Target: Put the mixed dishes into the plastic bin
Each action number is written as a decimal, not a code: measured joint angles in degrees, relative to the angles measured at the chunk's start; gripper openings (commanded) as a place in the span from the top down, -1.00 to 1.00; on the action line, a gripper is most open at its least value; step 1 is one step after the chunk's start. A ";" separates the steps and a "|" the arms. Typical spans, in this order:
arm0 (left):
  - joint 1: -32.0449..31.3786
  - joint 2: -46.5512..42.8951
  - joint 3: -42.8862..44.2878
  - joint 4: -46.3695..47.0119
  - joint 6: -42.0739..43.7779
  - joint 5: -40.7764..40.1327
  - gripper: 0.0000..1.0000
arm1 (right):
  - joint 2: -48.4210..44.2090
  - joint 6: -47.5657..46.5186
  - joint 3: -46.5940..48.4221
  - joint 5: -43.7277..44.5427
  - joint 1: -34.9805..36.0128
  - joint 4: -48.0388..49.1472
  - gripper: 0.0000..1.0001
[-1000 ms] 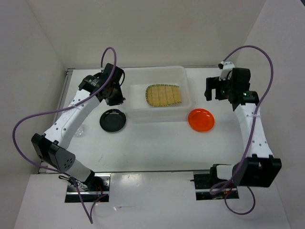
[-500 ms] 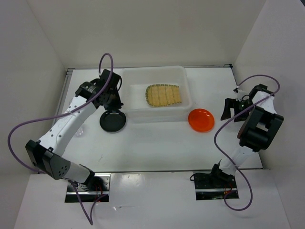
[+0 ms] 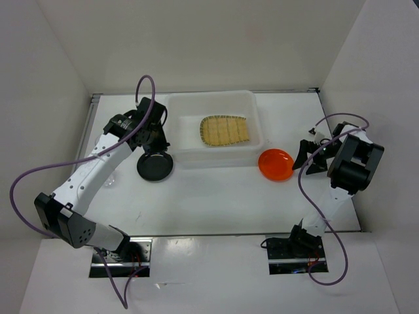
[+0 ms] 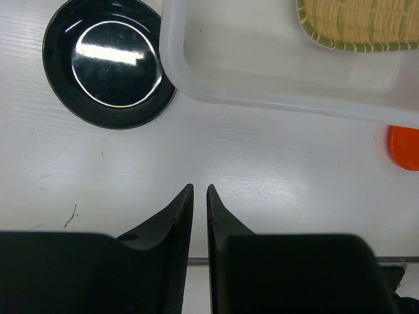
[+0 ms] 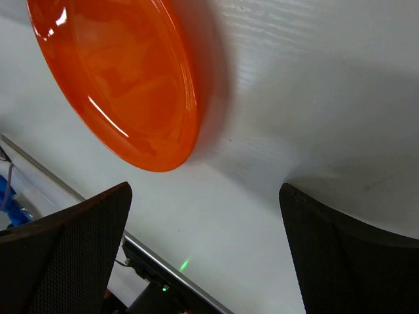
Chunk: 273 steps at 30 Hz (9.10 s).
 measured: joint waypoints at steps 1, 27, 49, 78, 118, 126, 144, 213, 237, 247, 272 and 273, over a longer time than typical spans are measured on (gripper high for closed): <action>0.00 0.00 0.00 0.00 -0.04 0.04 0.60 | 0.44 0.46 0.57 -0.26 0.35 -0.22 -0.97; 0.00 0.00 0.04 -1.95 -1.36 0.17 0.49 | 9.09 9.75 2.36 -6.73 7.74 0.96 0.94; 0.48 -1.75 -1.79 -0.72 -1.49 0.20 0.47 | -7.23 -13.97 -8.28 2.19 3.28 -9.09 1.00; 3.61 -4.59 -3.61 -1.03 -1.55 0.66 0.45 | 8.90 -0.09 61.99 -7.43 33.90 -12.15 1.00; 4.24 -23.93 -29.42 3.87 -13.05 0.74 0.22 | 24.76 13.27 95.86 9.73 37.48 -12.63 -0.98; 13.94 -25.46 -42.49 15.30 -14.58 5.20 0.07 | -6.60 10.16 77.31 8.31 35.01 -11.17 -0.98; 35.89 -11.61 -53.59 42.77 -3.39 21.81 -0.94 | -10.36 8.85 56.15 12.07 34.05 -12.87 -0.98; 26.25 -4.59 -16.24 39.54 -13.42 29.51 1.00 | -17.14 7.45 35.58 10.14 31.85 -11.87 -0.93; 5.03 44.13 17.53 33.46 -4.17 31.01 1.00 | -22.91 6.16 29.70 10.93 27.17 -10.10 -0.93; 4.85 46.82 17.77 33.20 -3.52 30.75 -0.44 | -22.91 4.92 29.70 11.72 26.69 -9.99 -0.93; 34.27 -11.15 -4.50 11.17 3.82 10.86 -0.80 | -26.64 4.42 7.98 4.83 26.16 -8.26 -0.93; 35.56 -10.80 -6.36 9.99 4.42 11.10 -0.80 | -26.64 4.39 6.80 4.52 26.16 -7.72 -0.93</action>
